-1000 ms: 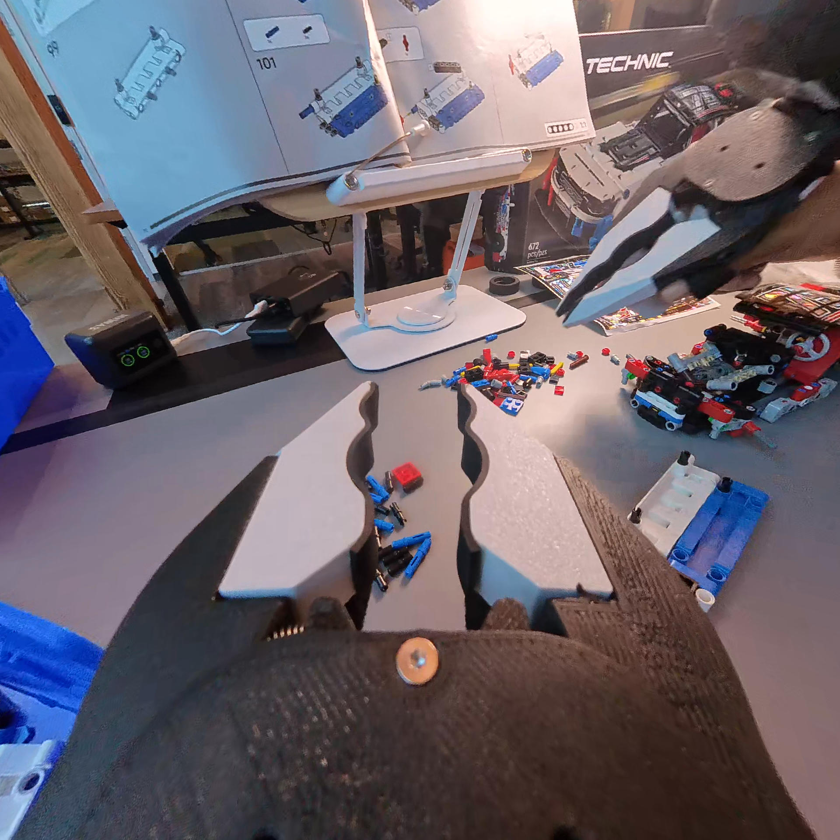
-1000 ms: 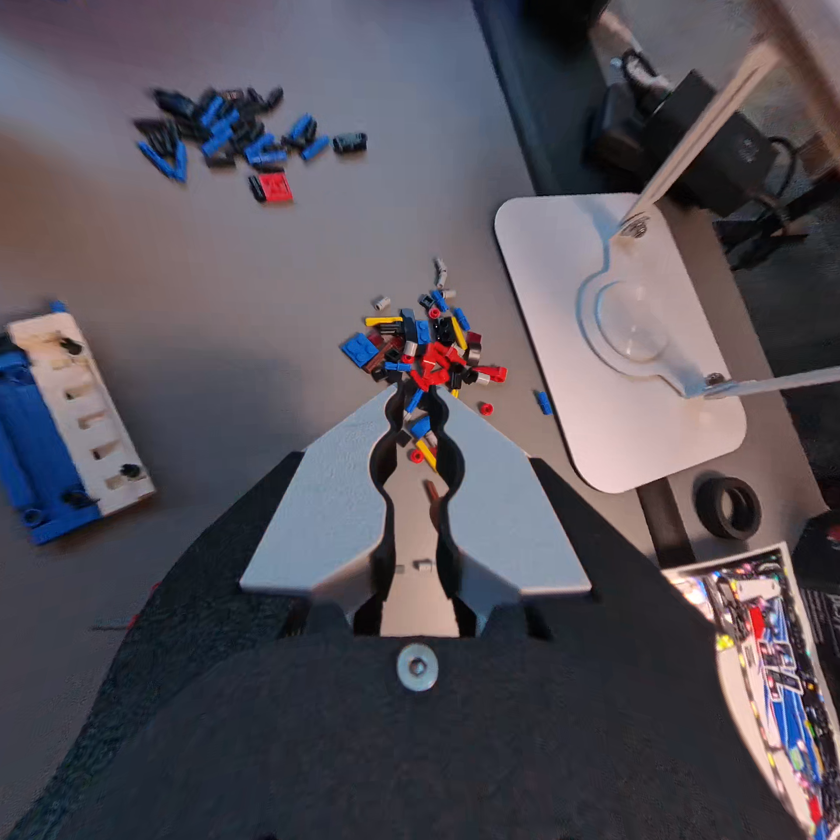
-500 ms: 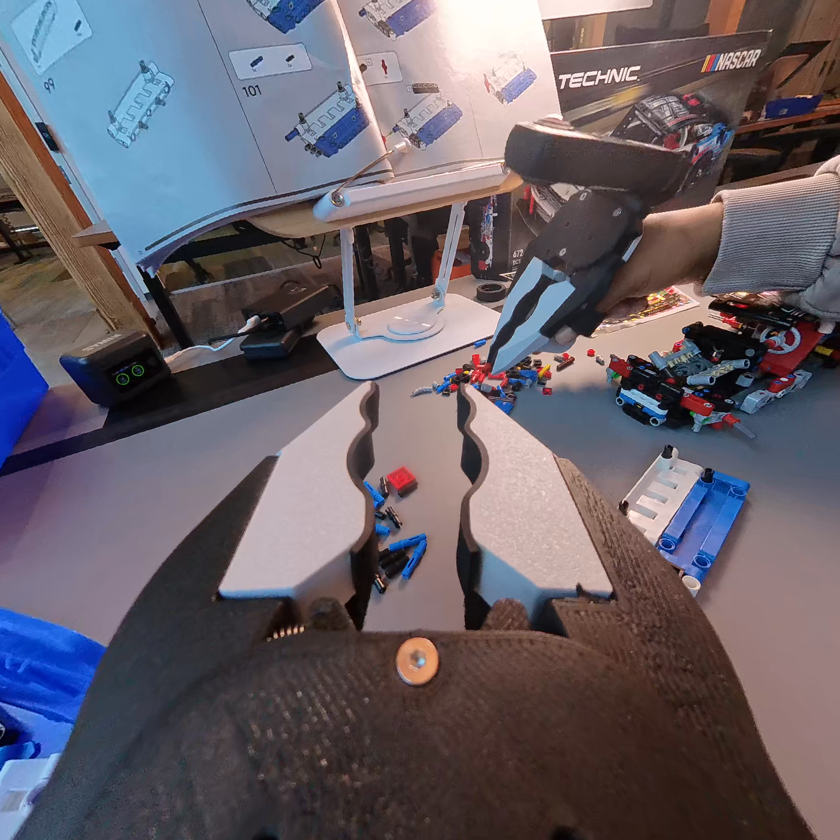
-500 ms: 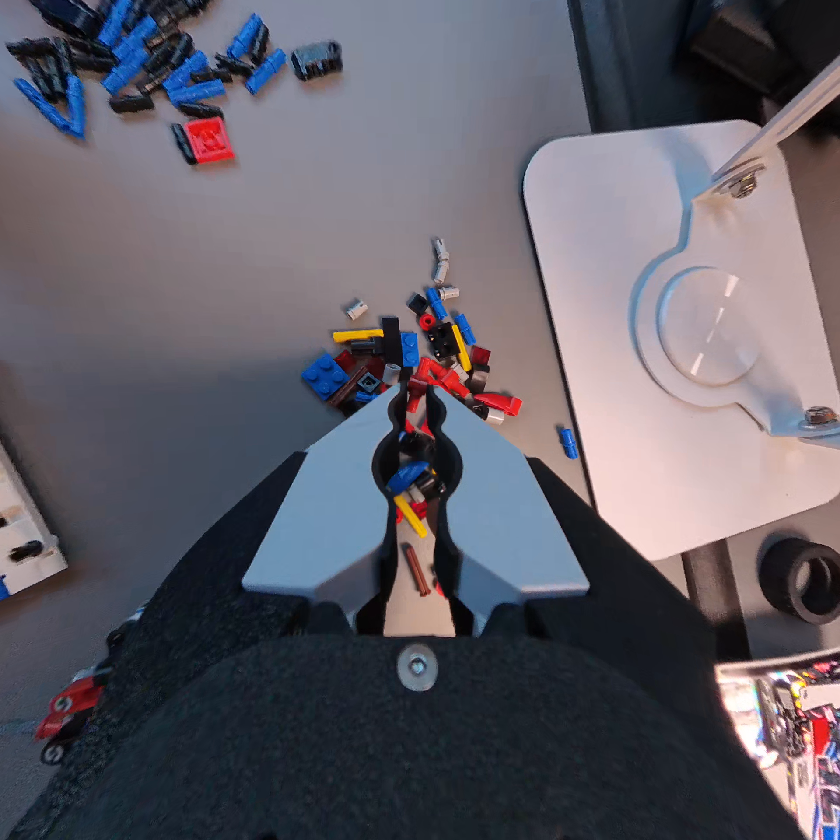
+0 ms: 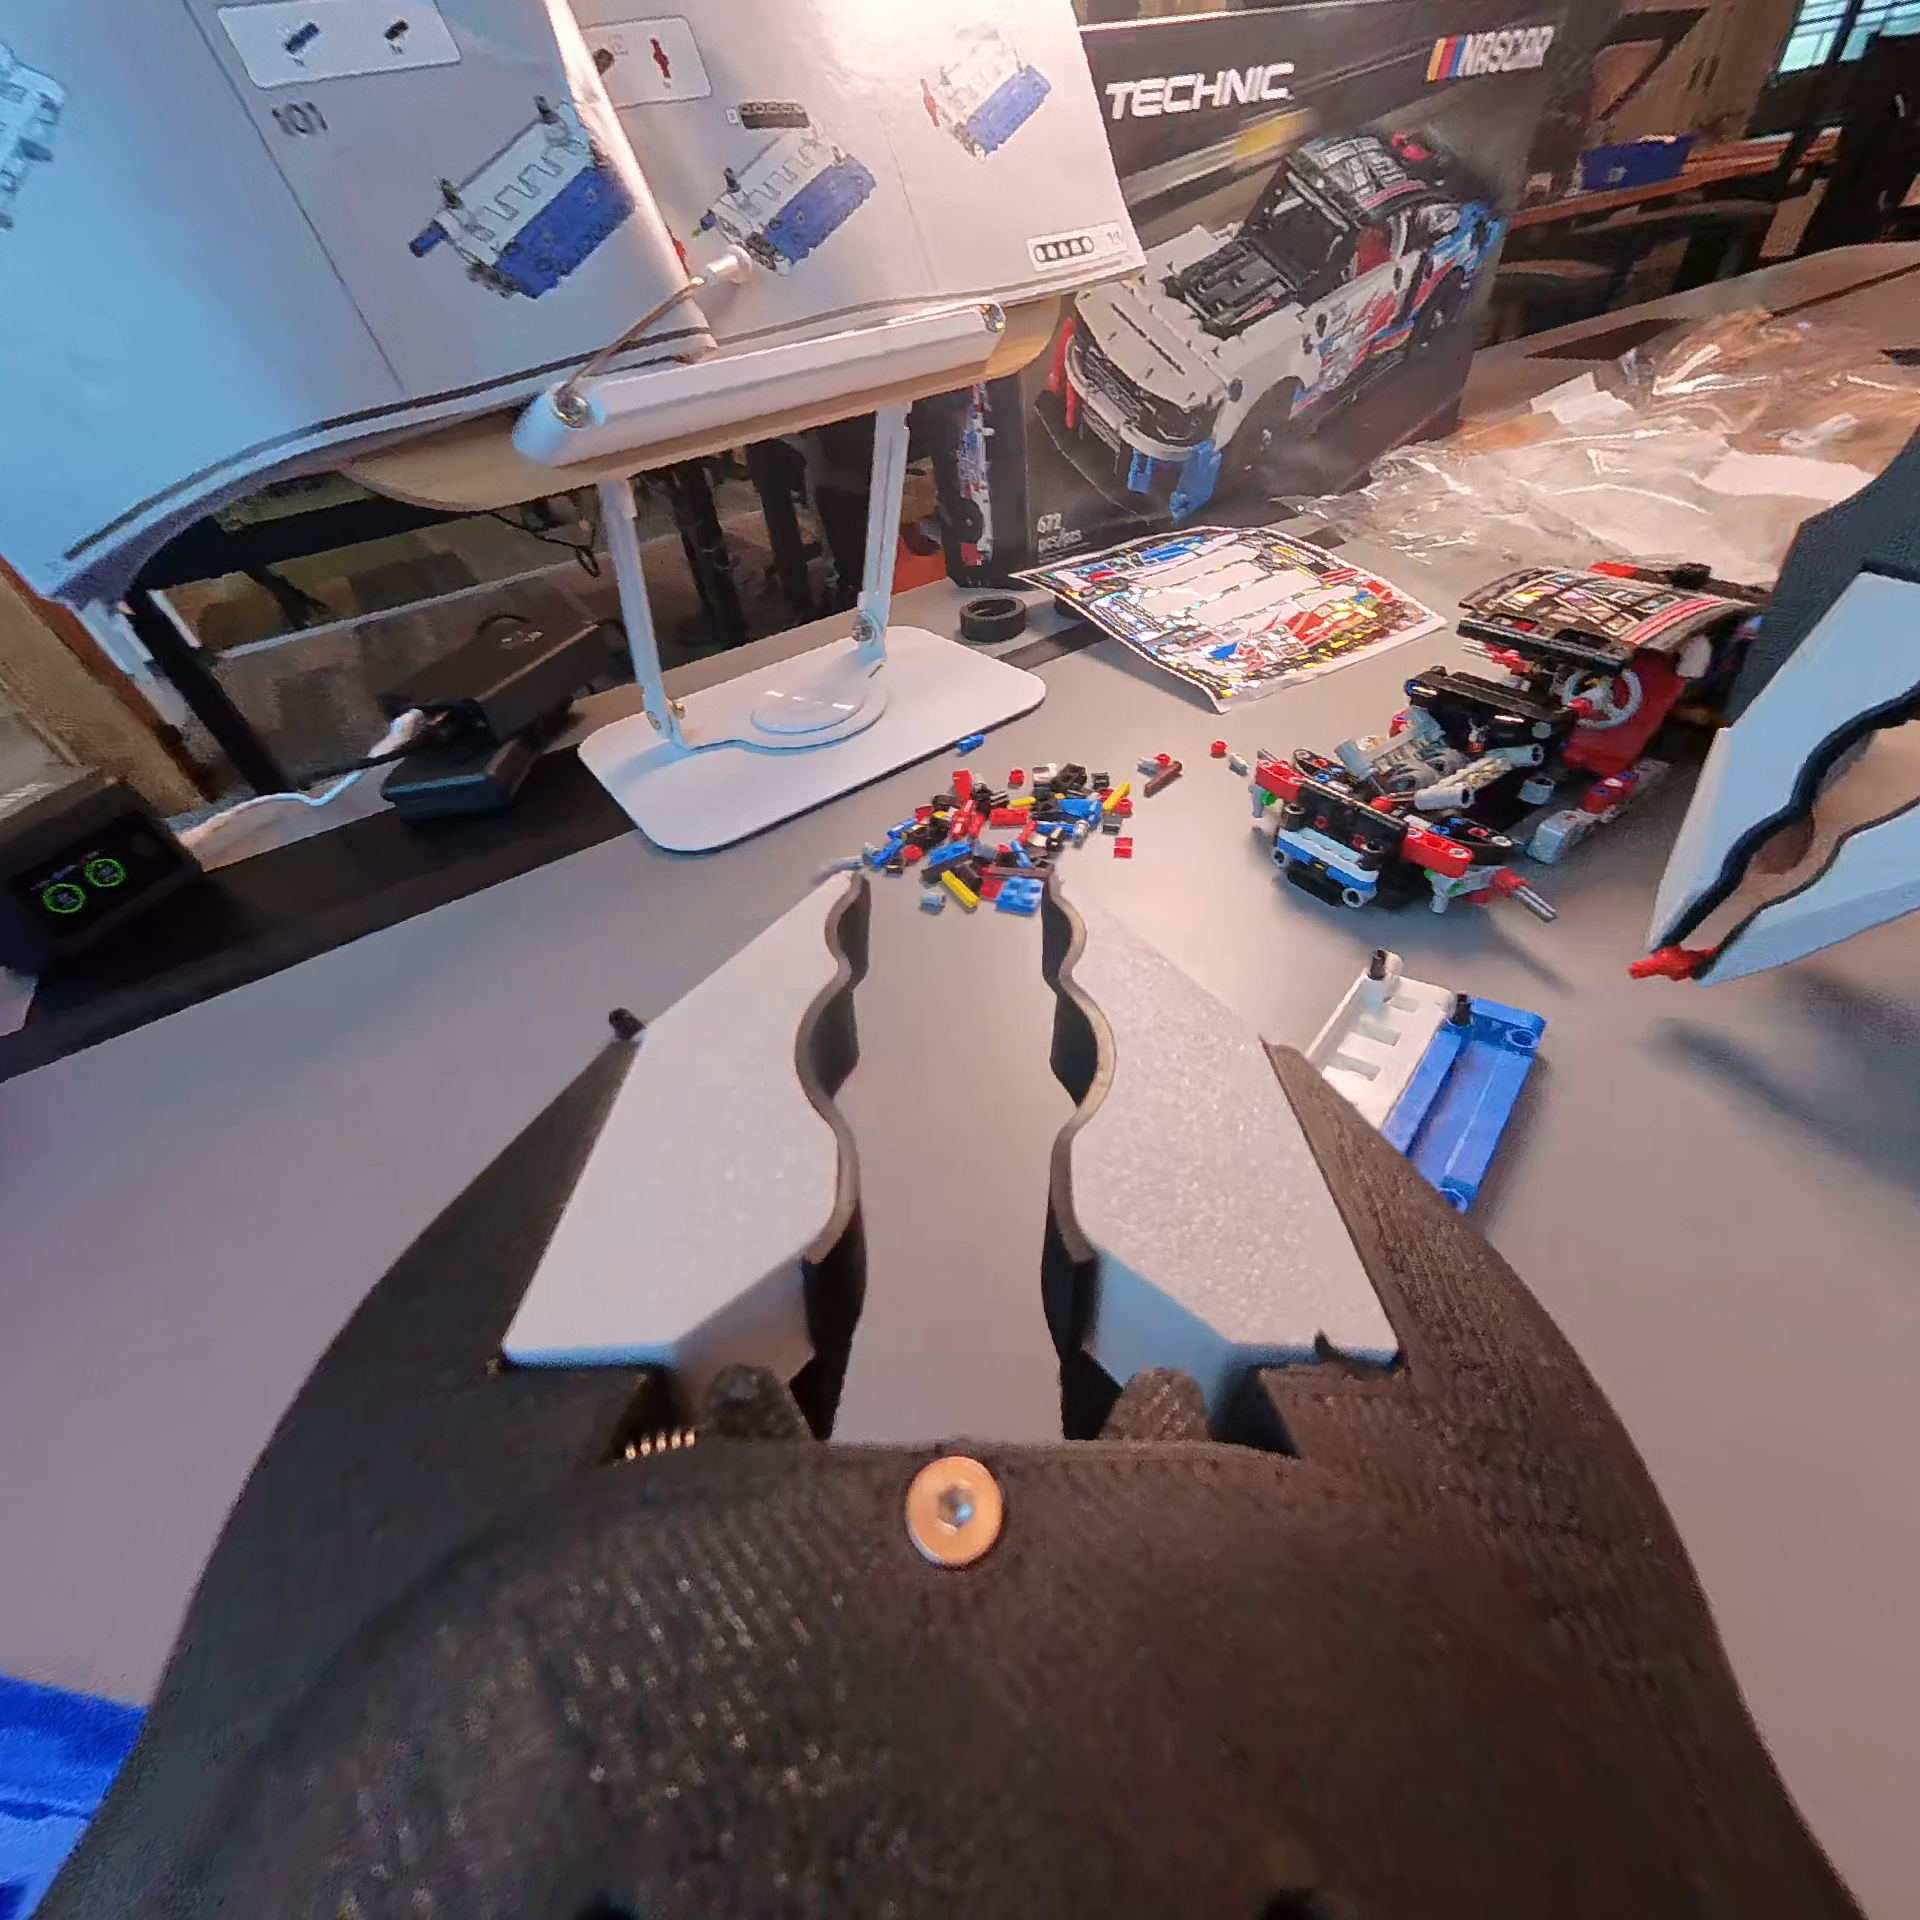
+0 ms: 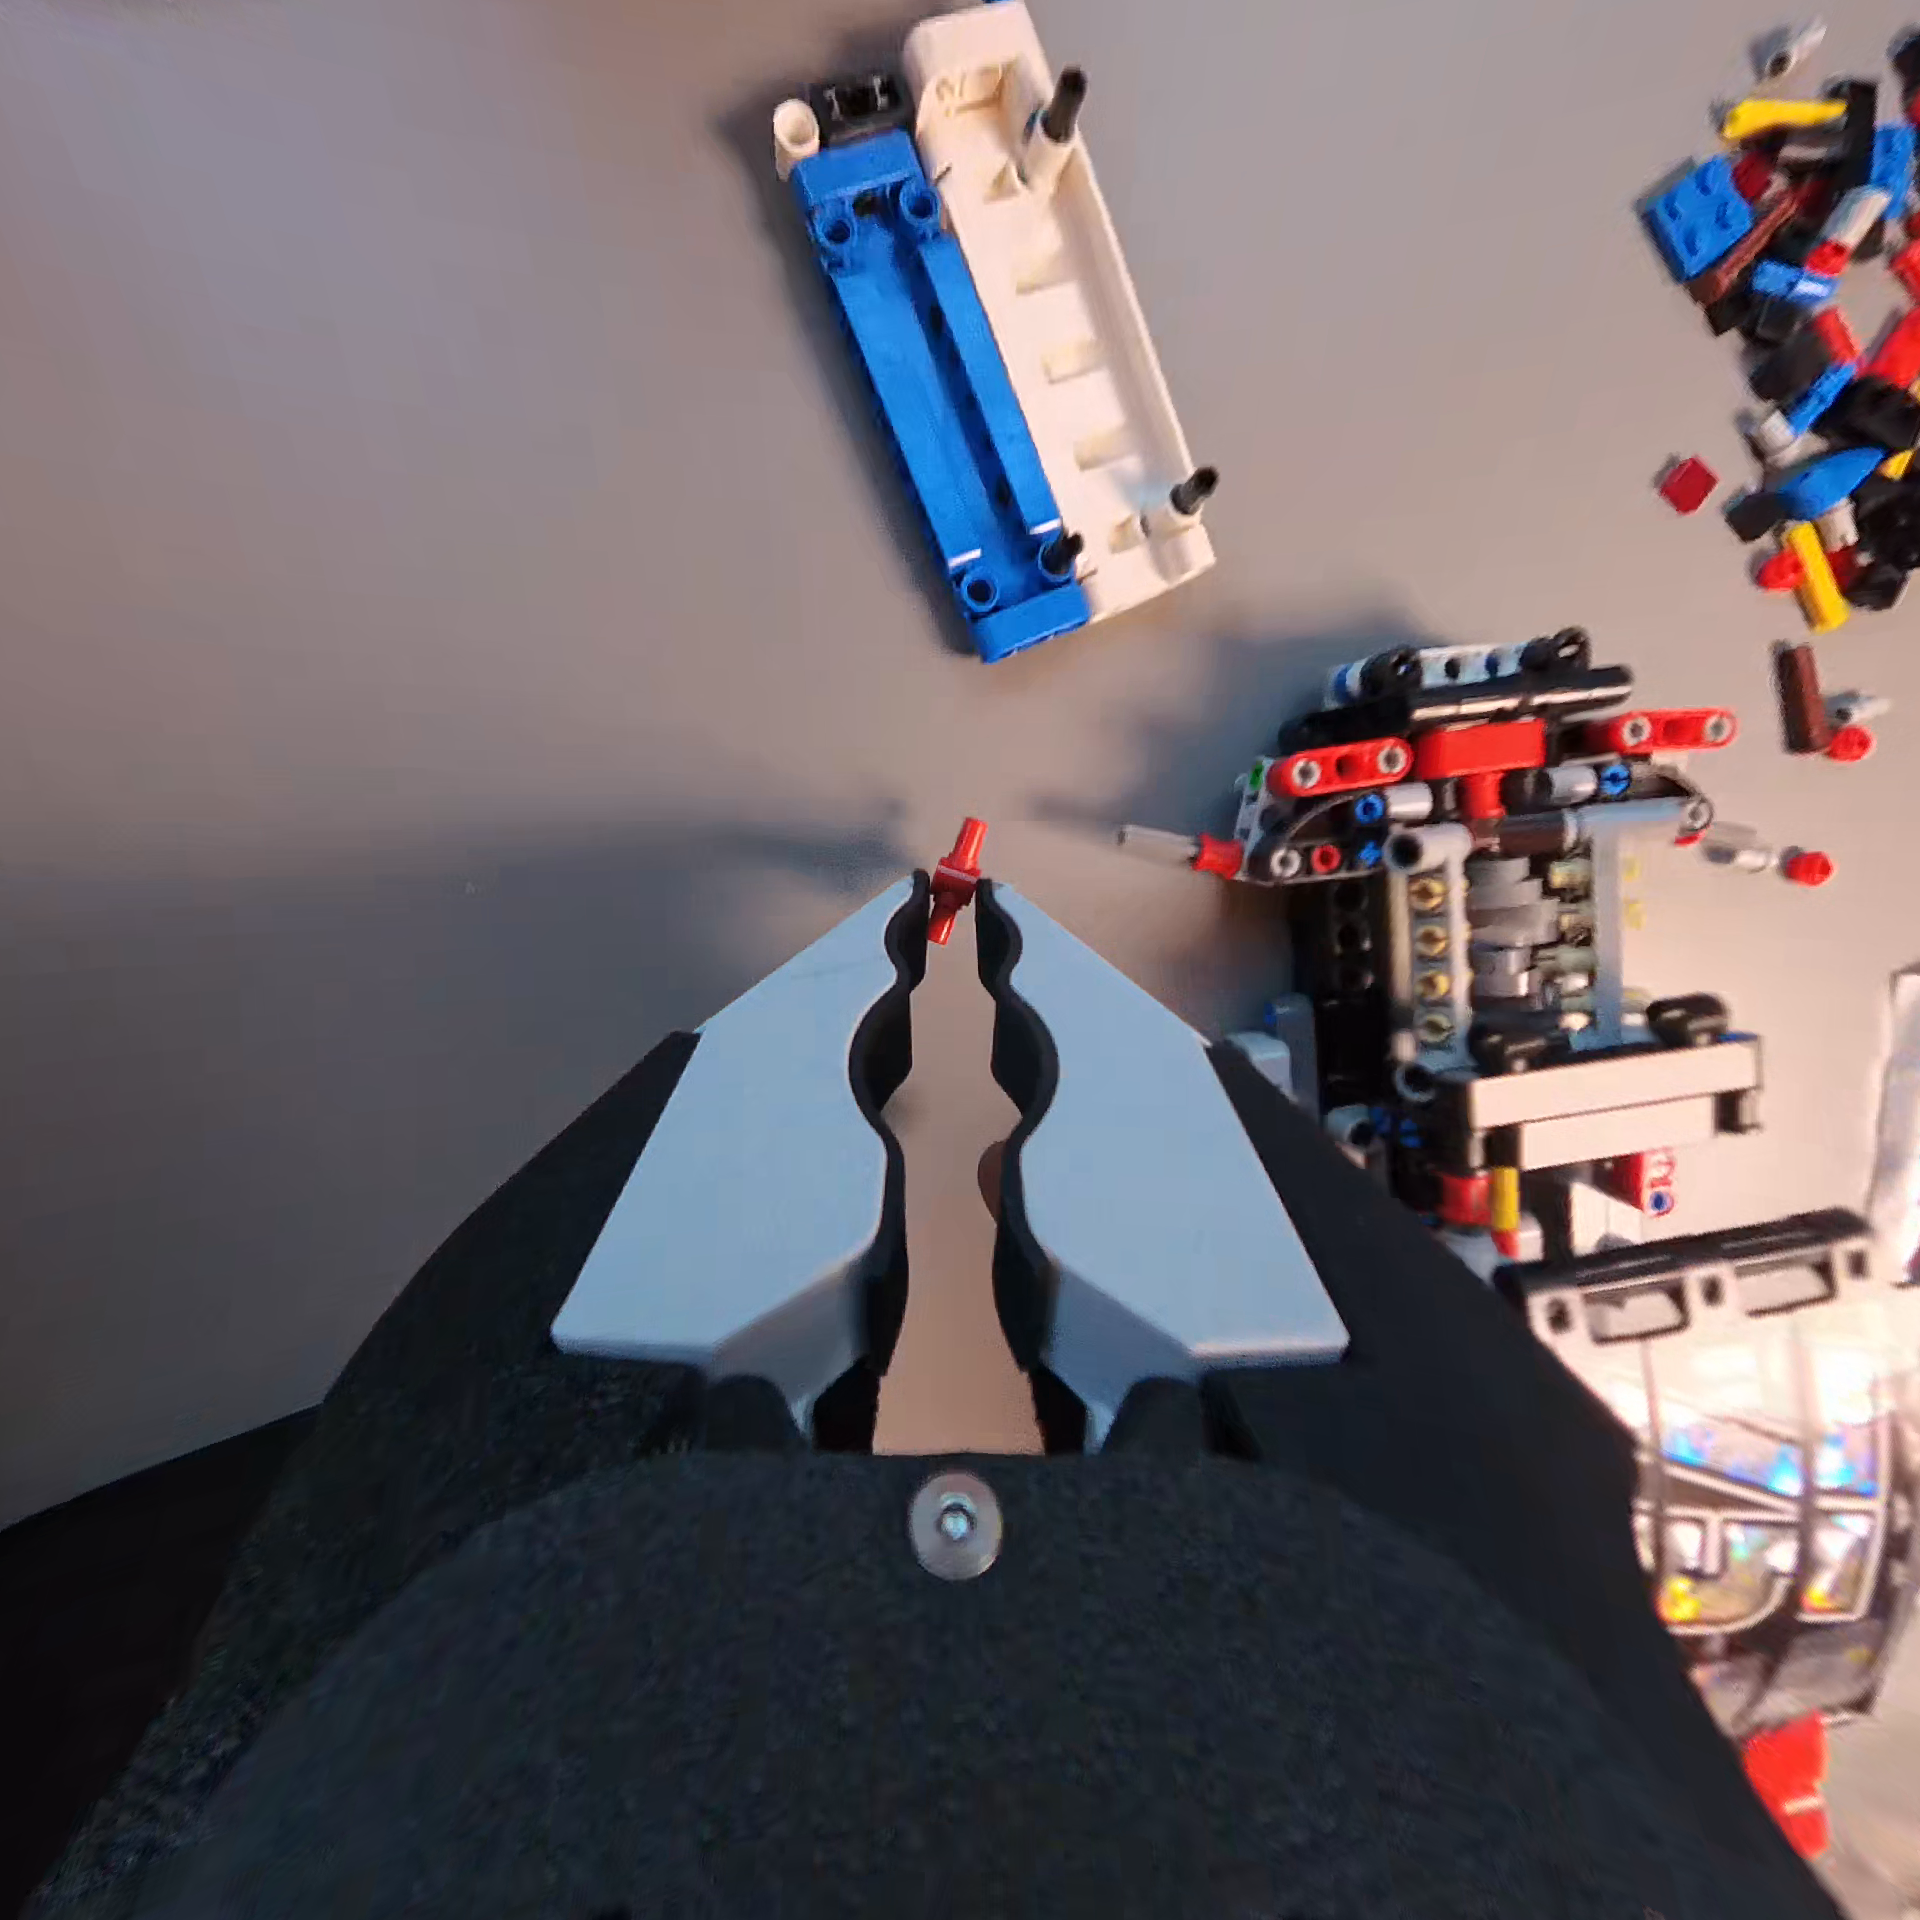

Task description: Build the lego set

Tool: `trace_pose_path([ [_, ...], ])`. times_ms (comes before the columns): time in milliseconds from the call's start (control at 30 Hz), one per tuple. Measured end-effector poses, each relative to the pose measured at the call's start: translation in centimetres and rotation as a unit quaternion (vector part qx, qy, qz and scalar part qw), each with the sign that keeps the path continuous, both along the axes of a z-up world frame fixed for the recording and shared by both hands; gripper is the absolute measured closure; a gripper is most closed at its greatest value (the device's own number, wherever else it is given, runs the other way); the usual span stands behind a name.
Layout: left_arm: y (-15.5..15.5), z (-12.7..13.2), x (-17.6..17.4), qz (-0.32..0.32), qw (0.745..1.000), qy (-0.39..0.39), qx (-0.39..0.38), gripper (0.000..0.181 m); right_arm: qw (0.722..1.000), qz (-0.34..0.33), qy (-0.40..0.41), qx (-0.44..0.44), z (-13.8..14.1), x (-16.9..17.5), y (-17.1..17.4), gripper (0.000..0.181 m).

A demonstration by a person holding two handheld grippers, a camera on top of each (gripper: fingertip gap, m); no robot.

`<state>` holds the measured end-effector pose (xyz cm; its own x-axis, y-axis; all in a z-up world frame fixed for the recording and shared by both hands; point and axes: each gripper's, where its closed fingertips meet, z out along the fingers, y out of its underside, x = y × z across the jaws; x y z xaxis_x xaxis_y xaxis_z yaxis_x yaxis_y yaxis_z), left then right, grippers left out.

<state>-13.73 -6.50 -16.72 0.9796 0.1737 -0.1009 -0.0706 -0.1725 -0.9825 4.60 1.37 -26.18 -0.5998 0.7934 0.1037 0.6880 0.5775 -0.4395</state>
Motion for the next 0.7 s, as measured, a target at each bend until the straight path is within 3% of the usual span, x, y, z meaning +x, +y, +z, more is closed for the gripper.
trace_pose_path([
  [200, 0.3, 0.2, 2.7, -0.032, 0.999, -0.015, 0.003, 0.14, 0.999, -0.032, 0.029, -0.022, -0.9, 0.2, -0.1, 0.172],
  [333, -1.6, 2.3, 1.7, -0.001, 0.999, -0.005, 0.048, 0.15, 0.986, -0.049, 0.135, -0.087, 2.3, -1.1, -0.6, 0.144],
  [500, -9.1, 6.4, -4.2, 0.107, 0.991, 0.038, 0.066, 0.159, 0.948, -0.081, 0.27, -0.146, 6.7, -0.6, 0.4, 0.123],
  [633, -17.1, 8.4, -11.6, 0.187, 0.977, 0.088, -0.057, 0.162, 0.926, -0.098, 0.324, -0.164, 6.9, 0.3, 1.2, 0.135],
  [700, -19.2, 7.3, -13.4, 0.136, 0.977, 0.067, -0.148, 0.162, 0.916, -0.099, 0.342, -0.185, 6.8, 0.3, 1.2, 0.15],
])
